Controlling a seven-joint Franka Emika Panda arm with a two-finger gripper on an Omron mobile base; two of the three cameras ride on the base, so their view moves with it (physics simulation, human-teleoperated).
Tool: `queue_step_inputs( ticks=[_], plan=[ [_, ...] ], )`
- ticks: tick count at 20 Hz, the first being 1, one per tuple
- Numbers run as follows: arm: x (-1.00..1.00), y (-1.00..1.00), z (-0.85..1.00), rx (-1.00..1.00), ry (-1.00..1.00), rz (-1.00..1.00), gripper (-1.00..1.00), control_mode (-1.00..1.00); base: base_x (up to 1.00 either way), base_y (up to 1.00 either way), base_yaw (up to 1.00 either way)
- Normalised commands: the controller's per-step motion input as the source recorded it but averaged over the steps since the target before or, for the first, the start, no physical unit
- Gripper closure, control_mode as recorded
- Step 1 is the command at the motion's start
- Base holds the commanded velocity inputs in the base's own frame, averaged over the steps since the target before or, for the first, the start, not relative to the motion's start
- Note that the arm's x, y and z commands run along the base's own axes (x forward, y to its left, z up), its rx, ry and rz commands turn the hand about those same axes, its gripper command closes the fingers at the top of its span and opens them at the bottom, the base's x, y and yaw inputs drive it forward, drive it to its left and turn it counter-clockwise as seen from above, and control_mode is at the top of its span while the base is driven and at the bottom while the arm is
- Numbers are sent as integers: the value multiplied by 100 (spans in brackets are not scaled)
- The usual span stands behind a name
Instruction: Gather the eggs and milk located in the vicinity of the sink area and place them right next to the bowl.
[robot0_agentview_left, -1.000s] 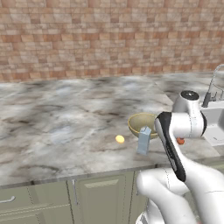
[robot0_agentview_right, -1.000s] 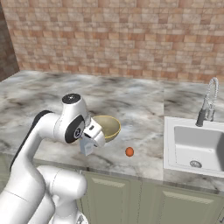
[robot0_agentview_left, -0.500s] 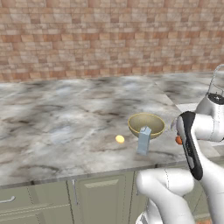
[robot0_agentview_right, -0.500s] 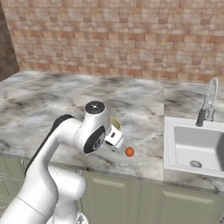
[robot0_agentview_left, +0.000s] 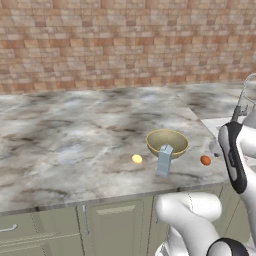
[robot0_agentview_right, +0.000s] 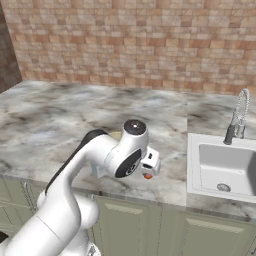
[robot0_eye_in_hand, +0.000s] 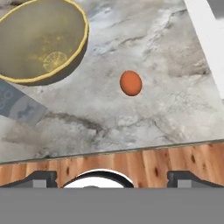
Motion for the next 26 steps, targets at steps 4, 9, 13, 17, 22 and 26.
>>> queue_step_inputs(
  ticks=[4, 9, 13, 17, 22, 26],
  plan=[
    [8, -16, -5, 0, 1, 22, -100, -100, 0, 0, 0],
    [17, -3, -14, 0, 0, 17, -100, -100, 0, 0, 0],
    [15, 0, -23, -1, 0, 8, -100, -100, 0, 0, 0],
    [12, 0, -19, -2, 0, 4, -100, -100, 0, 0, 0],
    [14, 0, -11, 0, 0, 1, -100, -100, 0, 0, 0],
    [21, 0, -14, -1, 0, 0, -100, -100, 0, 0, 0]
  ],
)
